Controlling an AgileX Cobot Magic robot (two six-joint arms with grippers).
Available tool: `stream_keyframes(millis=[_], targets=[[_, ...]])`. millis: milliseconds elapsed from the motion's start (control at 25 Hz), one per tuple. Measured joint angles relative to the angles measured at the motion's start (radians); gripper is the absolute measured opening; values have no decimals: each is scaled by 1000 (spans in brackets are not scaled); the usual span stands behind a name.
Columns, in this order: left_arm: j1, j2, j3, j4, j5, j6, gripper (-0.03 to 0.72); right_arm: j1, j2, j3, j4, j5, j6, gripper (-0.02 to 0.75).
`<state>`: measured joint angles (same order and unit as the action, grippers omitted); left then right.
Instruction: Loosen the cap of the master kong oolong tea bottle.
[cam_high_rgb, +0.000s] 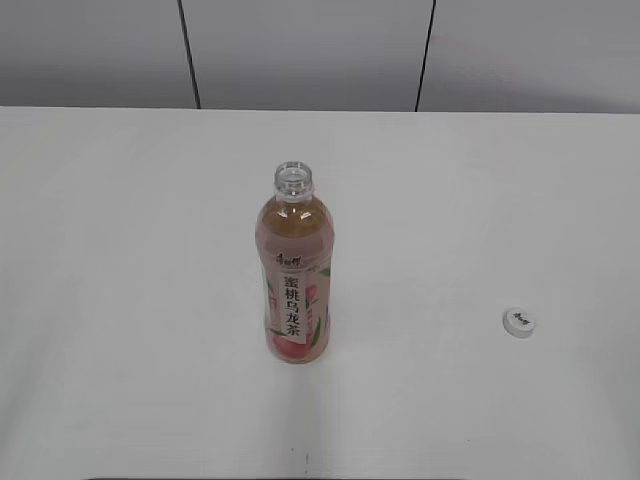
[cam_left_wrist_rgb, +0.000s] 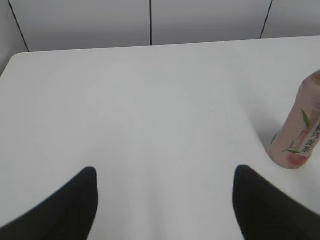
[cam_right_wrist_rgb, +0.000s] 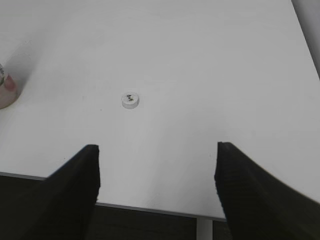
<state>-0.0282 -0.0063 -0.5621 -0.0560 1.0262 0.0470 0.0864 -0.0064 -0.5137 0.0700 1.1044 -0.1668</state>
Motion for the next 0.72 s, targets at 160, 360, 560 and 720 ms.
stream_keyframes(millis=[160,360,560,720], targets=[[0,0,0,0,0,0,483,0,0,0,0,0,0,546],[0,0,0,0,0,2,468,0,0,0,0,0,0,546],[0,0,0,-1,0,2,452,0,0,0,0,0,0,546],[0,0,0,-1,0,2,449,0,0,0,0,0,0,546]])
